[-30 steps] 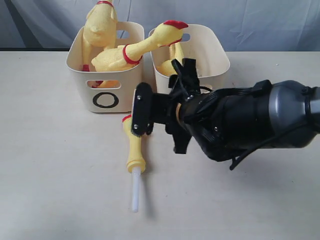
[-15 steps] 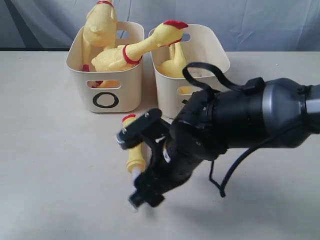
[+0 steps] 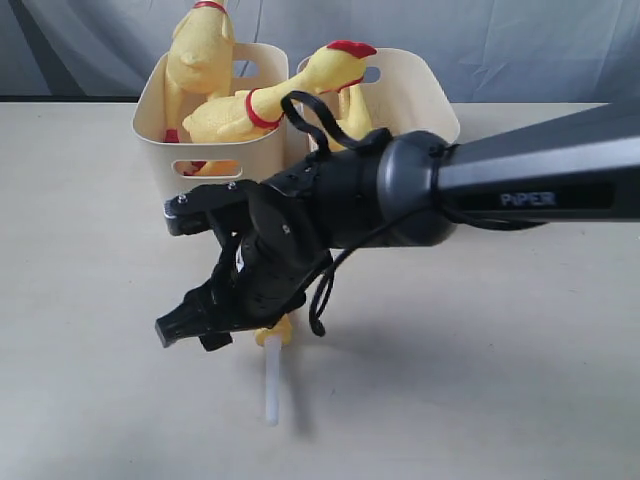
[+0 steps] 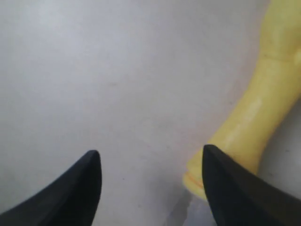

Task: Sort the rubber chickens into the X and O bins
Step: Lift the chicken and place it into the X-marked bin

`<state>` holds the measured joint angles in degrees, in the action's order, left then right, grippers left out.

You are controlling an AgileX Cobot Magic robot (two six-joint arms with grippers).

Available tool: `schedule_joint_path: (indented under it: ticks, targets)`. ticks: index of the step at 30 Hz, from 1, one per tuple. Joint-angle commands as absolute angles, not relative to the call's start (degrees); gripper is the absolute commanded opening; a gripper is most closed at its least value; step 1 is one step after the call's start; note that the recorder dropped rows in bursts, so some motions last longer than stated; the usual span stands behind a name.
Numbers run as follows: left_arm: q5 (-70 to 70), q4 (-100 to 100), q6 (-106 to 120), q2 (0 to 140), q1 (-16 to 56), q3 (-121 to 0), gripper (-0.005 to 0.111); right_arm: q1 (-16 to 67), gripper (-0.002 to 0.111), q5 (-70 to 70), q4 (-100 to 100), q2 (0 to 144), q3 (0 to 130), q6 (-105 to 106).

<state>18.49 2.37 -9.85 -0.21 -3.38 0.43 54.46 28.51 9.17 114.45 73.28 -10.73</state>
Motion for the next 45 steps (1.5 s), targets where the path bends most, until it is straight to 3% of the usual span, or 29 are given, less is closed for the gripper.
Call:
schedule_joint_path:
  ticks: [1,7,16,21,23,25,26,30,32,36,39,41,45]
  targets:
    - [18.0,2.6,-9.9,0.0,-3.3,0.0,0.000,52.9,0.068,38.0,8.1,119.3,78.0,-13.5]
    - [18.0,2.6,-9.9,0.0,-3.3,0.0,0.000,52.9,0.068,38.9,4.8,119.5,80.9,-14.2]
    - [18.0,2.6,-9.9,0.0,-3.3,0.0,0.000,52.9,0.068,52.8,-11.2,118.7,84.2,-22.2]
    - [18.0,2.6,-9.9,0.0,-3.3,0.0,0.000,52.9,0.067,47.3,-4.6,121.2,84.2,-22.7]
    - [18.0,2.6,-9.9,0.0,-3.3,0.0,0.000,53.1,0.059,47.5,-3.1,124.9,84.2,-22.4]
    - [18.0,2.6,-9.9,0.0,-3.3,0.0,0.000,53.3,0.013,52.5,-1.9,126.6,84.4,-13.8]
    - [18.0,2.6,-9.9,0.0,-3.3,0.0,0.000,53.3,0.000,55.5,0.0,125.9,85.0,-10.9]
    - [18.0,2.6,-9.9,0.0,-3.3,0.0,0.000,53.3,0.001,69.0,13.4,120.4,91.4,3.3]
    - [18.0,2.6,-9.9,0.0,-3.3,0.0,0.000,53.3,0.001,70.0,26.8,114.7,95.9,14.9]
    - [18.0,2.6,-9.9,0.0,-3.3,0.0,0.000,53.3,0.001,70.0,34.6,106.8,100.3,28.5]
    - [18.0,2.6,-9.9,0.0,-3.3,0.0,0.000,53.3,0.001,61.9,19.5,99.6,102.6,33.5]
    - [18.0,2.6,-9.9,0.0,-3.3,0.0,0.000,53.3,0.001,54.6,-0.8,97.6,102.2,28.5]
    - [18.0,2.6,-9.9,0.0,-3.3,0.0,0.000,49.2,0.001,44.6,-35.6,100.9,102.0,1.5]
